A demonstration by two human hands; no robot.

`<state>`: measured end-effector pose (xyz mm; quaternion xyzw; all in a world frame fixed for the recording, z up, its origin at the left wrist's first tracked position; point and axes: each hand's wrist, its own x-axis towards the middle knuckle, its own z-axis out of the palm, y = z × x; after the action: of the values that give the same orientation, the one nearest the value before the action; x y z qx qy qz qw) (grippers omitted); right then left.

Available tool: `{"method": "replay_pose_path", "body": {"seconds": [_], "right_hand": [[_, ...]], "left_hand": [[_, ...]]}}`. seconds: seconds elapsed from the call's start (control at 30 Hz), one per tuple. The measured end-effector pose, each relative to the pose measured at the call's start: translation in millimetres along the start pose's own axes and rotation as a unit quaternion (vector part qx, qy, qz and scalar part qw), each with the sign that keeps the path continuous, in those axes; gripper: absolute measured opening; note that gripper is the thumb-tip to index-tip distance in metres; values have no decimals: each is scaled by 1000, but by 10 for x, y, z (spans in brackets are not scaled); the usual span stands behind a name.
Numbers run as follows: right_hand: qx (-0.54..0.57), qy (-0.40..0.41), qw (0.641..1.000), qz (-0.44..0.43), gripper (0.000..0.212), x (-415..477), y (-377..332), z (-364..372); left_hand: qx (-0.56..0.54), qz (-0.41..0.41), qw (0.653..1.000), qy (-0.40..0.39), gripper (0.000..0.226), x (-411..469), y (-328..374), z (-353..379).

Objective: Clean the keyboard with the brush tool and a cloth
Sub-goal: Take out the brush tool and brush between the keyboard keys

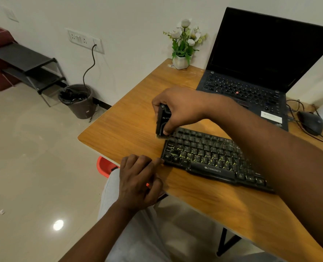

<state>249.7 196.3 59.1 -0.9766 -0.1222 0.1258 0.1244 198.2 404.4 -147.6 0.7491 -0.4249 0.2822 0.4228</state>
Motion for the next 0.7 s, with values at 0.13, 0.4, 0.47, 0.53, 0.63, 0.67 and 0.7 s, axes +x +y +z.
{"method": "replay_pose_path", "body": {"seconds": [0.13, 0.4, 0.47, 0.53, 0.63, 0.67, 0.7], "right_hand": [[-22, -34, 999, -2, 38, 8, -36, 35], [8, -77, 997, -9, 38, 18, -70, 82], [3, -63, 998, 4, 38, -10, -8, 58], [10, -43, 999, 16, 40, -56, 46, 46], [62, -12, 998, 24, 41, -126, 88, 79], [78, -3, 997, 24, 41, -147, 86, 102], [91, 3, 996, 24, 41, -165, 77, 129]], "left_hand": [[0, 2, 1000, 3, 32, -4, -7, 8], [-2, 2, 1000, 8, 32, -7, -5, 12], [-3, 3, 1000, 8, 33, -6, 1, 10], [-4, 3, 1000, 5, 33, -2, 0, 8], [-1, 4, 1000, 6, 34, -1, -11, 6], [0, 5, 1000, 8, 33, -1, -10, 6], [1, 7, 1000, 9, 33, -1, -7, 6]]}}
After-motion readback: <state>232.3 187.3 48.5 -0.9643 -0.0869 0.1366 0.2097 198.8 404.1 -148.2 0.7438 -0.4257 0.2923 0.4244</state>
